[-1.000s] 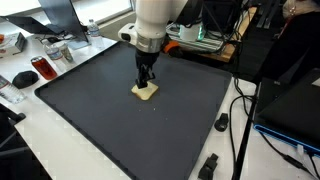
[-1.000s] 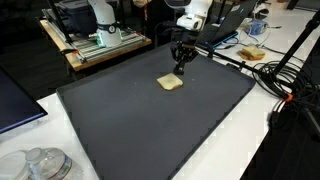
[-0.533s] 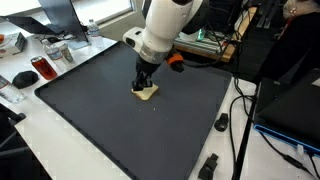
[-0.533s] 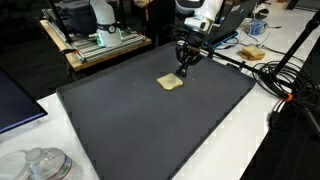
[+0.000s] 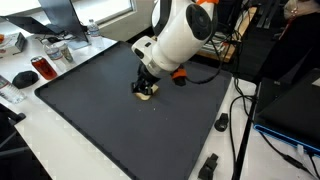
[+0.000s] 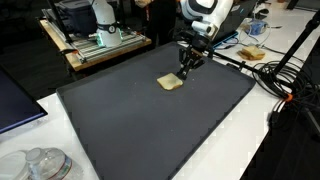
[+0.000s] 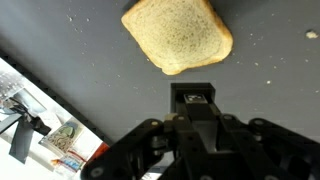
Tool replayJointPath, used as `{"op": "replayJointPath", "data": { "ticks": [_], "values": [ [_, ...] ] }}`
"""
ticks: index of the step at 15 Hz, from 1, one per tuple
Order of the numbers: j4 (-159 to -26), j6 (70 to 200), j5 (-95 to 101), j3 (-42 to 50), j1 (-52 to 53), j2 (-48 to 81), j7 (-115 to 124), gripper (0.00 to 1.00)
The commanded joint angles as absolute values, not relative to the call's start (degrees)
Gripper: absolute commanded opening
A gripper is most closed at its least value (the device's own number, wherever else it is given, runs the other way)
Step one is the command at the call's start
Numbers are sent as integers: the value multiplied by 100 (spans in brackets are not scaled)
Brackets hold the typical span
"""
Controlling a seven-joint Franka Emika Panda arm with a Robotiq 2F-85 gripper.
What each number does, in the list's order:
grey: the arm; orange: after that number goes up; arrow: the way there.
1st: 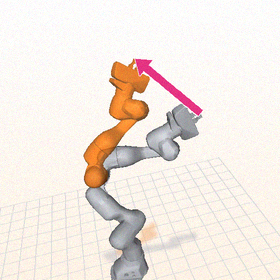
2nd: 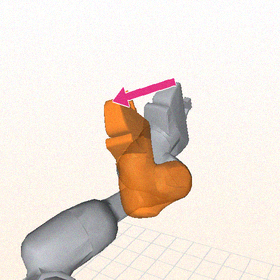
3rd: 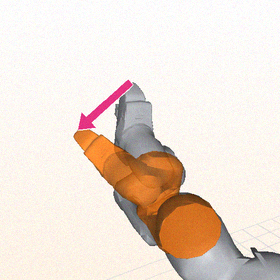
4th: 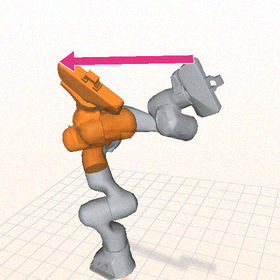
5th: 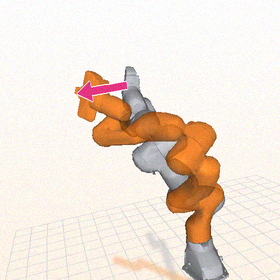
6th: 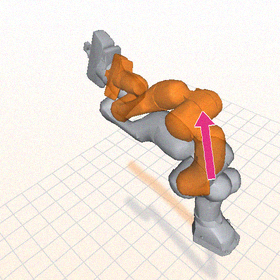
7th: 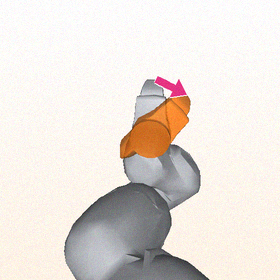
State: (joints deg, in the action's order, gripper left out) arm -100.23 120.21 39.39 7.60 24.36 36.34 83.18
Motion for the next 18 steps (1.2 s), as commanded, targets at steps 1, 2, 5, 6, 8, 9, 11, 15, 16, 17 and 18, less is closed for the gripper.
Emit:
{"op": "replayJointPath", "data": {
  "ticks": [1, 2, 5, 6, 8, 9, 11, 15, 16, 17, 18],
  "values": [
    [-9571, 11527, 4259, 621, 2437, 4007, 8614, 5],
    [-9512, 11490, 4229, 549, 2374, 4052, 8503, 5],
    [-9356, 11449, 4053, 392, 2174, 4126, 8067, 5],
    [-9321, 11438, 4018, 374, 2122, 4114, 7964, 5],
    [-9305, 11475, 3836, 261, 1927, 4015, 7538, 6],
    [-9257, 11465, 3732, 218, 1827, 3983, 7302, 6],
    [-9166, 11485, 3453, 130, 1619, 3921, 6784, 6],
    [-8910, 11488, 2431, 26, 1154, 3842, 5414, 6],
    [-8859, 11463, 2147, 34, 1036, 3805, 5119, 6],
    [-8807, 11433, 1884, 44, 923, 3775, 4830, 6],
    [-8768, 11403, 1622, 47, 801, 3743, 4515, 6]
  ]
}}
